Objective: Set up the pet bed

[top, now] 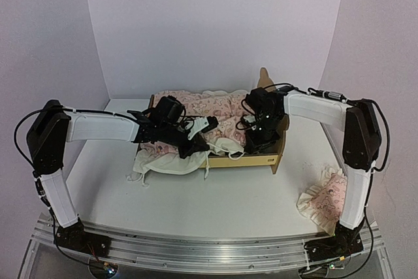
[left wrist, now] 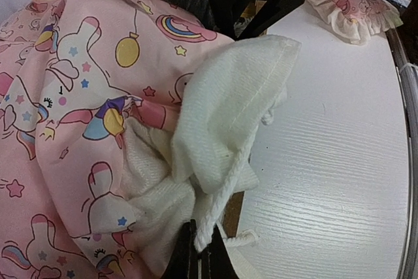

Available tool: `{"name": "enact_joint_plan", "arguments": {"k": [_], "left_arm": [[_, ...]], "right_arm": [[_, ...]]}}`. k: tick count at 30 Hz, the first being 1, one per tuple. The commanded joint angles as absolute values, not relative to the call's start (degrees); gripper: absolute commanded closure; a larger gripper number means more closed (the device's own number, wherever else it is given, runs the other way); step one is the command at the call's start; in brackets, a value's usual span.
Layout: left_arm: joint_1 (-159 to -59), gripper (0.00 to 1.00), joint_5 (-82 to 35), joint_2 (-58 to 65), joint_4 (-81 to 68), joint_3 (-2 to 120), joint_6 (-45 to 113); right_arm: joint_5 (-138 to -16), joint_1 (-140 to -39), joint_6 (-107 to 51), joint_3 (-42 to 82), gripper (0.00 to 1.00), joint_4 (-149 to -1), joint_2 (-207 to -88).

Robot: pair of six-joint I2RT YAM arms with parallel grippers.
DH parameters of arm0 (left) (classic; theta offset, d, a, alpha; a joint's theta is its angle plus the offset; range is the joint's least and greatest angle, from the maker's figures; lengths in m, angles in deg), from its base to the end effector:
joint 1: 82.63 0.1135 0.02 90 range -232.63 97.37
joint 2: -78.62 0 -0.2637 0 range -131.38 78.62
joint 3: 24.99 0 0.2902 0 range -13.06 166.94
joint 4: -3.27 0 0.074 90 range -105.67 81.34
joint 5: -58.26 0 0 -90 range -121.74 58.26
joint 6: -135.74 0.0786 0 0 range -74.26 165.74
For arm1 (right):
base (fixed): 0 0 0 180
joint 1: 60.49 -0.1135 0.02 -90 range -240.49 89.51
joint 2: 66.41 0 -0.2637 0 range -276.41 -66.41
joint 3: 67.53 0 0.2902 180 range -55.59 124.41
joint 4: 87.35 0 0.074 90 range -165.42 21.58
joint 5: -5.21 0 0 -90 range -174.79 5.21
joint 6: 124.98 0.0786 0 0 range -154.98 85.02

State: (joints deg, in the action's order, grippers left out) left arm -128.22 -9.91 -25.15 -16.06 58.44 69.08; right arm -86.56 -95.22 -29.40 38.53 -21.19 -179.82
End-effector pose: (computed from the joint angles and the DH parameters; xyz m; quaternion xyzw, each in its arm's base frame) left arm 0.3066 -0.3548 0.1749 0.5693 0.6872 -0.2487 0.3766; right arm 0.3761 0.2577 0.1721 -0.2469 0.9583 0.0351 0.1399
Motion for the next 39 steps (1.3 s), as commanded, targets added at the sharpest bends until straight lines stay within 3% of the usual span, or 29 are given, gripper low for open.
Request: {"name": "enact_joint_plan", "arguments": {"k": [1, 15, 17, 20, 22, 26, 32, 37, 39], "left_arm": [[-128.07, 1.00, -8.04, -23.94, -13.28, 60.38, 67.79], [-128.05, 1.00, -7.19, -25.37, -10.74, 60.81, 67.04], [-128.07, 1.00, -7.16, -25.76, -10.32, 60.95, 66.96], [-128.07, 1.00, -7.50, -26.10, -9.98, 61.17, 66.94], [-128.07, 1.00, -7.58, -26.04, -9.76, 61.16, 67.07], [-128.07, 1.00, -7.53, -25.93, -9.18, 60.63, 67.18], [-128.07, 1.00, -6.72, -26.37, -8.91, 60.46, 66.32], [-128.26, 1.00, -5.16, -26.31, -9.85, 59.48, 65.01], [-128.53, 1.00, -4.64, -26.28, -9.83, 58.76, 64.72]], "right_arm": [[-84.79, -95.47, -30.58, 42.36, 0.60, -15.03, -179.85], [-82.28, -92.96, -26.83, 45.17, 0.67, -13.11, -187.11], [-80.44, -92.41, -26.83, 45.47, 0.74, -12.42, -188.55], [-73.99, -91.67, -27.28, 47.35, 0.95, -8.87, -190.92], [-68.62, -91.21, -28.36, 48.36, 1.00, -5.58, -192.07], [-64.16, -90.13, -30.42, 49.29, 1.00, 1.84, -194.31], [-67.24, -90.21, -31.90, 50.77, 1.00, 5.33, -201.02], [-74.92, -91.90, -31.98, 50.48, 0.81, 5.40, -203.63], [-79.90, -93.48, -32.68, 51.00, 0.69, 6.37, -204.17]]}}
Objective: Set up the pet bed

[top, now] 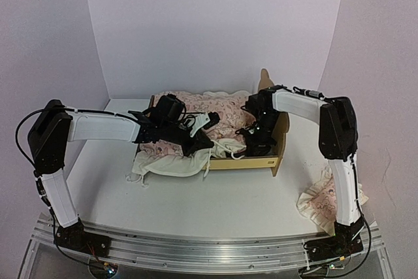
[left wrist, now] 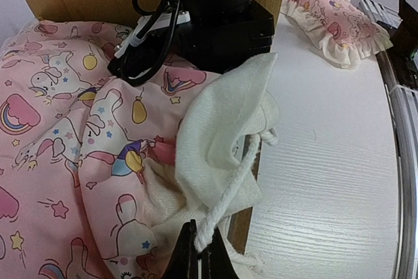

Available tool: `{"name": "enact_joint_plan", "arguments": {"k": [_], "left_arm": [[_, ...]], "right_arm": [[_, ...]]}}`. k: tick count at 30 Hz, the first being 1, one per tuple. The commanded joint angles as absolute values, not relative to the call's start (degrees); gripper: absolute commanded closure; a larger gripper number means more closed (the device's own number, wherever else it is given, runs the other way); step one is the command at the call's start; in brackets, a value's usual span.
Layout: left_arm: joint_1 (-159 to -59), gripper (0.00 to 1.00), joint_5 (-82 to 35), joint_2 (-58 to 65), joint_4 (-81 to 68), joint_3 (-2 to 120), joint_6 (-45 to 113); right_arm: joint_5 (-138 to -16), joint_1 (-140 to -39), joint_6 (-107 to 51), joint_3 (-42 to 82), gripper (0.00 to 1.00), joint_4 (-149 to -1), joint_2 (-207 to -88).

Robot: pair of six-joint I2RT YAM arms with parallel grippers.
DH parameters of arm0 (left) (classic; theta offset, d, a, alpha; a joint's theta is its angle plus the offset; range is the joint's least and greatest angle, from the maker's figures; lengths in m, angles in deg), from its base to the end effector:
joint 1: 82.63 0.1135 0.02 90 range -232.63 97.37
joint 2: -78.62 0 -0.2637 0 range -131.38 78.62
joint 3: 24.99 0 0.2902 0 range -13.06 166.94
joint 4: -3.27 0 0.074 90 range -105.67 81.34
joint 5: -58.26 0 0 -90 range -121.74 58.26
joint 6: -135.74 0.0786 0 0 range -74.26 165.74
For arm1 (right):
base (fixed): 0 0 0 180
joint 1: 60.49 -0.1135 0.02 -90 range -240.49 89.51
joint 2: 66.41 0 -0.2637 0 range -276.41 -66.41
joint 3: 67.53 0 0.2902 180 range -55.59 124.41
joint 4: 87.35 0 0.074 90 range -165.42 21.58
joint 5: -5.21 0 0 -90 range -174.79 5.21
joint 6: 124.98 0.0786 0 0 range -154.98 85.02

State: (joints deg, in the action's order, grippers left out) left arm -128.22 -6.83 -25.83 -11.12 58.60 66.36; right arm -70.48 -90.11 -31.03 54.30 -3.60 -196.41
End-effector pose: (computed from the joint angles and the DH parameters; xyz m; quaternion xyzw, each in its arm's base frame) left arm 0.3092 -0.3629 0.1817 0.5567 0.6722 -0.2841 0.3970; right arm 0.4005 0.2500 0.1242 0.2183 -0.9677 -0.1144 0.0519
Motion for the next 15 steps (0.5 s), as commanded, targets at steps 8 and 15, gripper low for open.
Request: {"name": "enact_joint_plan", "arguments": {"k": [8, 15], "left_arm": [[-128.87, 1.00, -5.71, -26.95, -9.56, 58.12, 63.85], [-128.78, 1.00, -7.44, -26.95, -9.00, 58.15, 64.18]], "right_arm": [[-96.60, -97.38, -34.21, 52.88, 0.61, 6.35, -196.81], [-80.29, -97.01, -36.25, 55.34, 0.52, 0.65, -184.49]]}}
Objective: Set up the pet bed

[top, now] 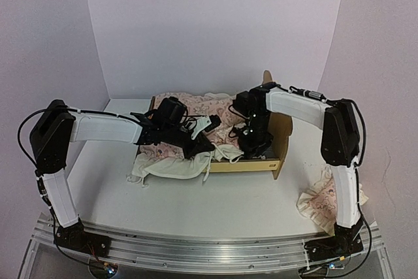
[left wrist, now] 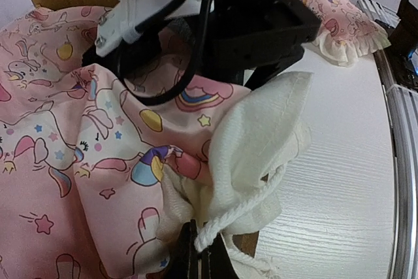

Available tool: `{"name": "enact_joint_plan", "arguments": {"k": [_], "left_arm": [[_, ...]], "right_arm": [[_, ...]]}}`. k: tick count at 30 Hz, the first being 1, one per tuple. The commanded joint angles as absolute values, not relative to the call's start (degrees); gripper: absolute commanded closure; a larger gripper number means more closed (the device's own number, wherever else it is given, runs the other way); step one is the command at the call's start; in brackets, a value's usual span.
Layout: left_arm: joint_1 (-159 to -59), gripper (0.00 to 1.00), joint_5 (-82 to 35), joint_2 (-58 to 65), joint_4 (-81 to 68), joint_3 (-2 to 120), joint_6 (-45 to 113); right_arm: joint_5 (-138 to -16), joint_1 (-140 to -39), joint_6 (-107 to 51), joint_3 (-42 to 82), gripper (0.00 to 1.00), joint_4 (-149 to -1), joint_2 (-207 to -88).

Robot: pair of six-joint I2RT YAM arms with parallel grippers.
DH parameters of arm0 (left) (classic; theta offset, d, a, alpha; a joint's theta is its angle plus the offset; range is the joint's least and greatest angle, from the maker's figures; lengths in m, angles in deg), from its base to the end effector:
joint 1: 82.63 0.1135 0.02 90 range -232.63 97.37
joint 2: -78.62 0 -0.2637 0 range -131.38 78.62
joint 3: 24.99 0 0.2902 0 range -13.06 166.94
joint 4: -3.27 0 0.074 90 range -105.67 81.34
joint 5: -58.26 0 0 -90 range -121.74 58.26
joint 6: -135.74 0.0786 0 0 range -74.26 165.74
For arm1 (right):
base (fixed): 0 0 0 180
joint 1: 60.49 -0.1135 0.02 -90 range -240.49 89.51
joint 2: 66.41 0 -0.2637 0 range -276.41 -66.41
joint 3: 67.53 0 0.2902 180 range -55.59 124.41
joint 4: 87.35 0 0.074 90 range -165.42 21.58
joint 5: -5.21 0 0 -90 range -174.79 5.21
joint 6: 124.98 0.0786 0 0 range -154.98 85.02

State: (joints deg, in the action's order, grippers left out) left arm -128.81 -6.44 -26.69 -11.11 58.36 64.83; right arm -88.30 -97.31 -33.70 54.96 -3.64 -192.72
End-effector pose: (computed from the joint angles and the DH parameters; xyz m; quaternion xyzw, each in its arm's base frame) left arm 0.3051 -0.3664 0.1734 0.5528 0.6799 -0.2931 0.3824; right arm 0.3810 0.2792 0.1544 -0.3044 0.9518 -0.0219 0.0304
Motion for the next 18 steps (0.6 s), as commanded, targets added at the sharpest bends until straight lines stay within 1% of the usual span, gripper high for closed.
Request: {"name": "enact_joint_plan", "arguments": {"k": [1, 5, 10, 13, 18], "left_arm": [[-128.76, 1.00, -7.53, -27.03, -8.94, 58.31, 64.09], [-128.69, 1.00, -8.20, -27.03, -8.86, 58.87, 63.68], [-127.71, 1.00, -8.84, -27.17, -9.36, 59.87, 62.51], [-127.43, 1.00, -9.06, -27.55, -9.59, 60.86, 62.37], [-127.37, 1.00, -8.80, -28.43, -8.97, 61.72, 61.65]], "right_arm": [[-78.81, -96.49, -34.82, 56.06, 0.52, 1.17, -184.08], [-76.87, -94.57, -30.99, 57.63, 0.52, 5.38, -183.35], [-75.51, -93.84, -30.67, 53.88, 0.55, 4.55, -182.66], [-78.01, -93.10, -28.71, 55.06, 0.56, 4.93, -185.78], [-79.91, -92.00, -26.90, 60.06, 0.61, 7.50, -192.78]]}}
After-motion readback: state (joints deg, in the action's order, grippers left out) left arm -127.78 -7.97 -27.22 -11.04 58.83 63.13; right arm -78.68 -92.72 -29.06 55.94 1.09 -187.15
